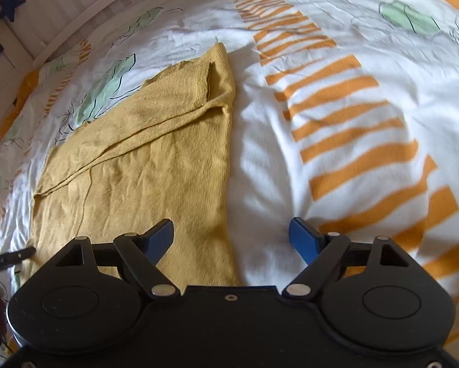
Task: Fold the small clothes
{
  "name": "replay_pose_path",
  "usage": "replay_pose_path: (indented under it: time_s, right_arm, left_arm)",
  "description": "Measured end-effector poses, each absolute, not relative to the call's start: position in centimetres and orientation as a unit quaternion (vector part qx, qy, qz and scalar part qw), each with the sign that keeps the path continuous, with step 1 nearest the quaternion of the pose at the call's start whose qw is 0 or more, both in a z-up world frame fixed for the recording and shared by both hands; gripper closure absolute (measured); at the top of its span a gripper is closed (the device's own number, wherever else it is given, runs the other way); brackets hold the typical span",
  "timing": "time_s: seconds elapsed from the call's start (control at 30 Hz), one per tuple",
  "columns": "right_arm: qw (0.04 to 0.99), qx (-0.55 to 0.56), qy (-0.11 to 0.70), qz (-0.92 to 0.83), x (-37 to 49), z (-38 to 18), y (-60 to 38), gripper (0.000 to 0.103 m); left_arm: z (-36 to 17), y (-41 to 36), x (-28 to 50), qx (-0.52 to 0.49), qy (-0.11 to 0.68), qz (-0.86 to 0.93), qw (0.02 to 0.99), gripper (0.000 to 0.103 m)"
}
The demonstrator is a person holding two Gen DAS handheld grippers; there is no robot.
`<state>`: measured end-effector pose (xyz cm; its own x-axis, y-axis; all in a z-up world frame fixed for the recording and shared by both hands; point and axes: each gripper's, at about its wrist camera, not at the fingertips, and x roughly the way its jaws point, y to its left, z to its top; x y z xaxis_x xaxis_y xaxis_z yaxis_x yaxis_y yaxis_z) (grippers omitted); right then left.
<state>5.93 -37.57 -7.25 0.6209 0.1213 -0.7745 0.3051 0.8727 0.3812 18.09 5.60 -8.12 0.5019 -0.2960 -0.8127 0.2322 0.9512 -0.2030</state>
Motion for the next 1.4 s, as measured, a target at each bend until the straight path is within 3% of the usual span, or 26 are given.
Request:
replay_pose_path:
  time_s: [0.53,1.03,1.4]
  right_arm:
    - [0.836,0.294,0.463,-0.027,2.8,-6.6,-37.0,0.019]
    - [0.815,0.237,0.528,0.024,0.3,-5.0,-34.7,0.021]
    - [0.798,0.220,0.558,0.053,1.1,-6.0,-33.8,0.018]
  left_arm:
    - [-6.9,8.8,12.2,-0.062,0.533,-0.169,0.827,0.037]
    - [-6.2,7.1,7.8,0.037,0.556,-0.227,0.799,0.037]
    - [-7.1,6.6,8.4,0.043,0.579,-0.246,0.776,0.037]
